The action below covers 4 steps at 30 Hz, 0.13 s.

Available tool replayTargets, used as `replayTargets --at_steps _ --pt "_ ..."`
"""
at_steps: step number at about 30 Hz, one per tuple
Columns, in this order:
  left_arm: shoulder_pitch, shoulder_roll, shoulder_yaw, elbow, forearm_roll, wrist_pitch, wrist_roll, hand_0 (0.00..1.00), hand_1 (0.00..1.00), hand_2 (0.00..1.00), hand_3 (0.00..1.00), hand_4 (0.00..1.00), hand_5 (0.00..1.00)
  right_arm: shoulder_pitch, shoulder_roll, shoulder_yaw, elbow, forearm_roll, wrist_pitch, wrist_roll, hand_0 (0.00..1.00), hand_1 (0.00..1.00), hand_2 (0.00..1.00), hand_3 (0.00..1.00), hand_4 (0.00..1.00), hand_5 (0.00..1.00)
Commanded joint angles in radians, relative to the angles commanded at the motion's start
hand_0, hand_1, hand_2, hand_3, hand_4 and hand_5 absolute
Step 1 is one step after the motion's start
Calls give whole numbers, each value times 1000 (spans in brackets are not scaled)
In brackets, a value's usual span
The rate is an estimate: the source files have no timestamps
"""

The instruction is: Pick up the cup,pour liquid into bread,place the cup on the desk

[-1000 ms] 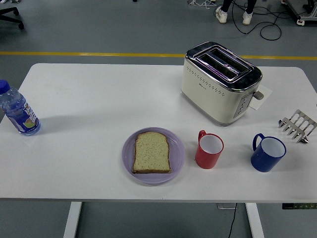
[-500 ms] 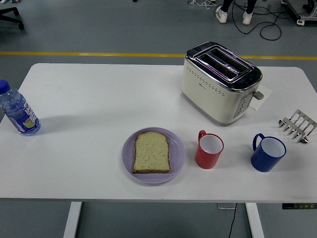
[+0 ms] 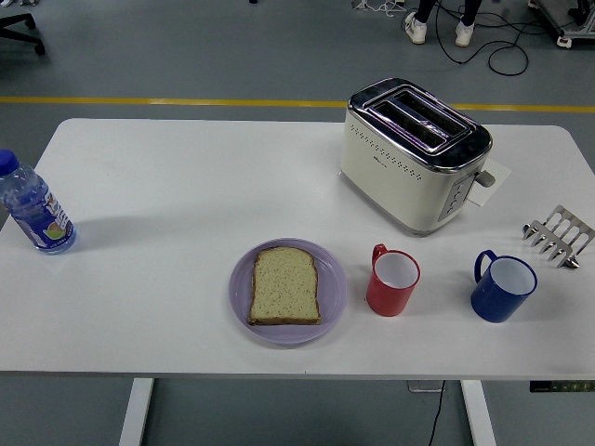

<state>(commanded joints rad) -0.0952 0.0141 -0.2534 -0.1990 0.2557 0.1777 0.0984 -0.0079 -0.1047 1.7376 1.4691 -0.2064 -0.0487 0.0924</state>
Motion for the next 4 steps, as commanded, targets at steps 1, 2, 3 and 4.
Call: replayTargets --at_steps 1,2,3,4 --pt "0 0 -1 0 0 0 0 633 639 650 502 239 863 0 0 0 0 0 0 1 641 568 637 614 634 246" --pt "-1 0 -2 0 1 0 0 633 639 650 502 239 863 1 0 0 0 1 0 1 641 568 637 614 634 246" --pt "-1 0 -2 0 1 0 0 633 639 650 502 239 863 1 0 0 0 1 0 1 641 568 637 614 634 246" --pt "-2 0 -4 0 2 0 0 633 639 650 502 239 863 2 2 0 -1 2 0 2 641 568 637 614 634 246"
